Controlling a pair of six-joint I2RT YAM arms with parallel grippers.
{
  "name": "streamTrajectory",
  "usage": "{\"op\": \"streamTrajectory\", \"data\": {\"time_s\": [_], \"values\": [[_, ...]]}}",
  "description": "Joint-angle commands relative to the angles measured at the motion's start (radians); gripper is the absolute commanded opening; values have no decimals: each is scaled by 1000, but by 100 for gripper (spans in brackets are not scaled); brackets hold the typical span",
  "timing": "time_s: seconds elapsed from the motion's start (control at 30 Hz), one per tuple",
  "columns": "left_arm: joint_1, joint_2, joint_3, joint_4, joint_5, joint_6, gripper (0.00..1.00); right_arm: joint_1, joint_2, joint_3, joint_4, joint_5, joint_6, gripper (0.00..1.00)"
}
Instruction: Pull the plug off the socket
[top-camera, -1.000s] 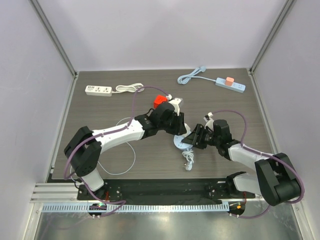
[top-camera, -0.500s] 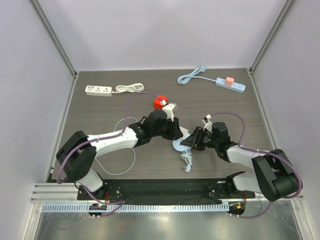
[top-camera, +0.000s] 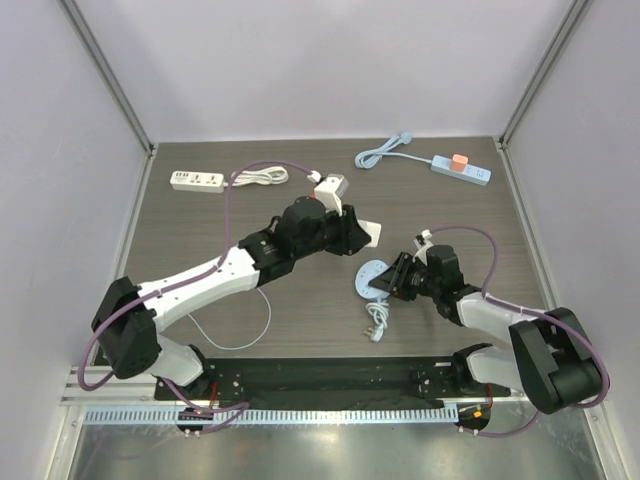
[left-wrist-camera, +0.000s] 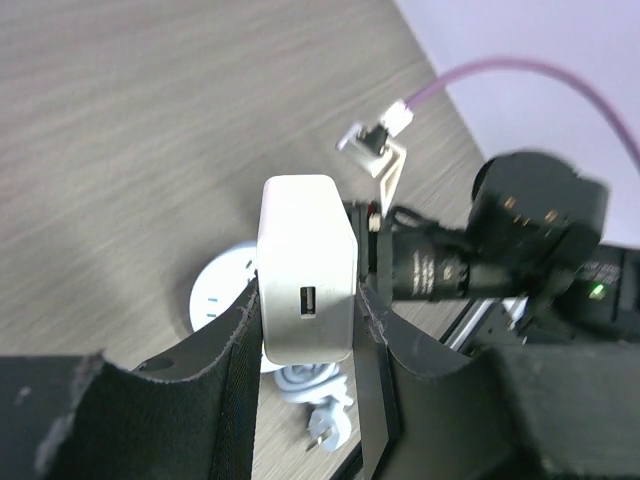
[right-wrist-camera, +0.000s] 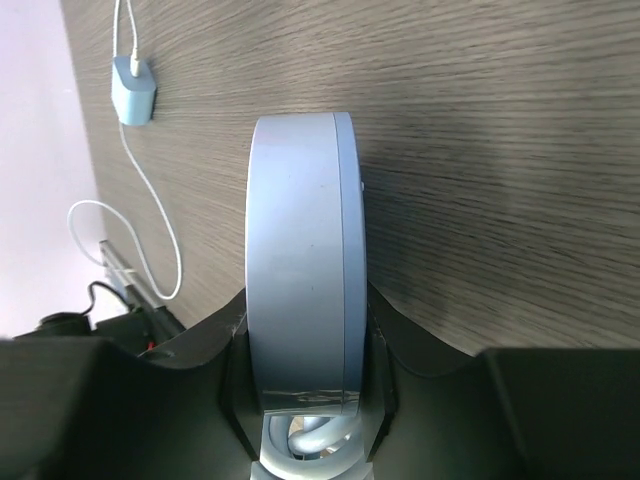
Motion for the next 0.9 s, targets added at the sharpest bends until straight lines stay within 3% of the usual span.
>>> {"op": "streamTrajectory", "data": {"time_s": [0.0,0.17,0.43,0.7,0.87], "values": [[5,-26,31,-70,-50,-6,0,4,-53,22,-116,123,-63,1],[5,-112,-93,-77,-85,-9,0,-20,-19,89,-110,109,-73,1],[32,-259,-302,-67,-90,-63,0,-59,241,319,-22,41,-81,1],[156,-182,-356,-110,-71,-72,0,-74,573,662,-16,-11,-109,2],[285,-136,-411,-31,86,-152,0,-76,673,782,-65,5,-132,10]]}}
